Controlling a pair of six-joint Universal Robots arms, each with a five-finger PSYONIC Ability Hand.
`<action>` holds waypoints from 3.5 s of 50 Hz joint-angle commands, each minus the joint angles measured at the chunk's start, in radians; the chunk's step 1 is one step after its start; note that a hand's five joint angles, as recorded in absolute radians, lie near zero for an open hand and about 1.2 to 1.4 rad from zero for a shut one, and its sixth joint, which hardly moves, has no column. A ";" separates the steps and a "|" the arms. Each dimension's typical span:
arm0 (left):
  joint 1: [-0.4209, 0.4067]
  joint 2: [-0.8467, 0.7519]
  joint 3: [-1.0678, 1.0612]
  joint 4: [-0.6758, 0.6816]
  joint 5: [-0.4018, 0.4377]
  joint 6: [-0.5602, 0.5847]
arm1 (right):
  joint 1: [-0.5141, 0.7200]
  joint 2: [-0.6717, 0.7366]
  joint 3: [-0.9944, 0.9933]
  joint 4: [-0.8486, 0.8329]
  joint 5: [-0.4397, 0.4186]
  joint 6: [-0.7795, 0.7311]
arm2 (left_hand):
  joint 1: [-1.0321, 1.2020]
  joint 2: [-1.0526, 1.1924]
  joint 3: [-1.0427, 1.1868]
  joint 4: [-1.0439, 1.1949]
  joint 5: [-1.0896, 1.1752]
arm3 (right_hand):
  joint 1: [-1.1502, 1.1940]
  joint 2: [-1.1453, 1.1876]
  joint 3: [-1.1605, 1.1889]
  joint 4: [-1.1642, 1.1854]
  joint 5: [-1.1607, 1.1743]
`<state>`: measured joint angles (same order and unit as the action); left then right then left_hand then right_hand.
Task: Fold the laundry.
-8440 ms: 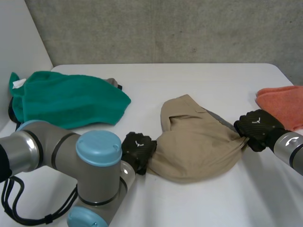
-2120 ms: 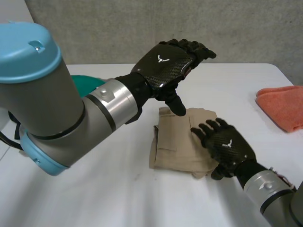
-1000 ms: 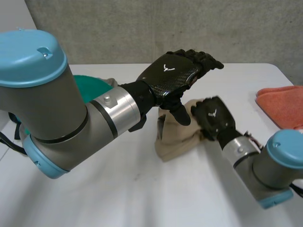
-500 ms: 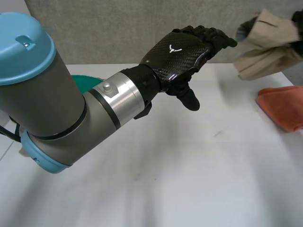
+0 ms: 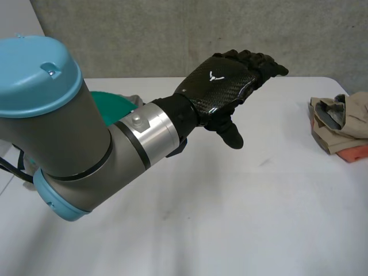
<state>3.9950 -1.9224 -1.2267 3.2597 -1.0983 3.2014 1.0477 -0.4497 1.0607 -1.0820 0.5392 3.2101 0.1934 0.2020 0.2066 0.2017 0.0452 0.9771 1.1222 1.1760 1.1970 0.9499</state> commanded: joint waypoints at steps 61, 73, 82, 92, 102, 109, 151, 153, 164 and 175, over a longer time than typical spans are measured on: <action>0.481 -0.168 -0.011 0.038 -0.379 0.679 | 0.544 -1.020 0.858 0.745 0.375 -0.597 | 0.011 0.003 -0.002 0.003 -0.015 | -0.803 -0.948 -1.001 -1.022 -0.950; 0.578 -0.469 0.075 0.201 -0.232 0.752 | 0.598 -0.914 0.886 0.880 0.496 -0.720 | 0.556 0.547 0.543 0.547 0.529 | -0.803 -0.948 -1.001 -1.022 -0.950; 0.504 -0.347 0.010 0.356 -0.262 0.663 | 0.587 -0.920 0.895 0.853 0.510 -0.714 | 1.203 1.194 1.190 1.195 1.177 | -0.803 -0.948 -1.001 -1.022 -0.950; 0.250 -0.074 -0.053 0.379 -0.270 0.289 | 0.587 -1.003 0.874 0.827 0.643 -0.693 | 1.203 1.194 1.190 1.195 1.177 | -0.803 -0.948 -1.001 -1.022 -0.950; 0.044 -0.142 -0.053 0.325 -0.262 0.051 | 0.584 -1.070 0.849 0.821 0.680 -0.538 | 1.203 1.194 1.190 1.195 1.177 | -0.803 -0.948 -1.001 -1.022 -0.950; -0.060 -0.277 -0.037 0.293 -0.262 0.031 | 0.541 -1.070 0.848 0.826 0.679 -0.497 | 0.662 0.653 0.649 0.654 0.636 | -0.803 -0.948 -1.001 -1.022 -0.950; 0.210 -0.510 0.084 0.123 -0.224 0.583 | 1.107 -0.853 0.705 1.012 0.909 -0.616 | 0.234 0.226 0.221 0.226 0.208 | -0.666 -0.812 -0.865 -0.886 -0.814; 0.211 -0.523 0.101 0.126 -0.219 0.583 | 1.123 -0.822 0.700 0.996 0.926 -0.634 | 0.261 0.252 0.247 0.252 0.234 | -0.640 -0.785 -0.839 -0.860 -0.787; 0.219 -0.612 0.210 0.124 -0.196 0.583 | 1.143 -0.748 0.686 0.921 0.937 -0.678 | 0.460 0.452 0.447 0.452 0.434 | 0.070 -0.075 -0.129 -0.150 -0.078; 0.220 -0.647 0.240 0.124 -0.195 0.583 | 1.132 -0.803 0.699 0.880 0.946 -0.618 | 0.742 0.733 0.729 0.734 0.716 | 0.419 0.274 0.220 0.199 0.272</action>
<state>4.2156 -2.5601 -0.9903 3.3840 -1.2932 3.7841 2.1875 -1.2051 1.7551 -0.1932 1.4801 2.5476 0.7311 0.7230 0.7220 0.7224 0.5422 1.0832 1.1720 1.1804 1.1910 0.9750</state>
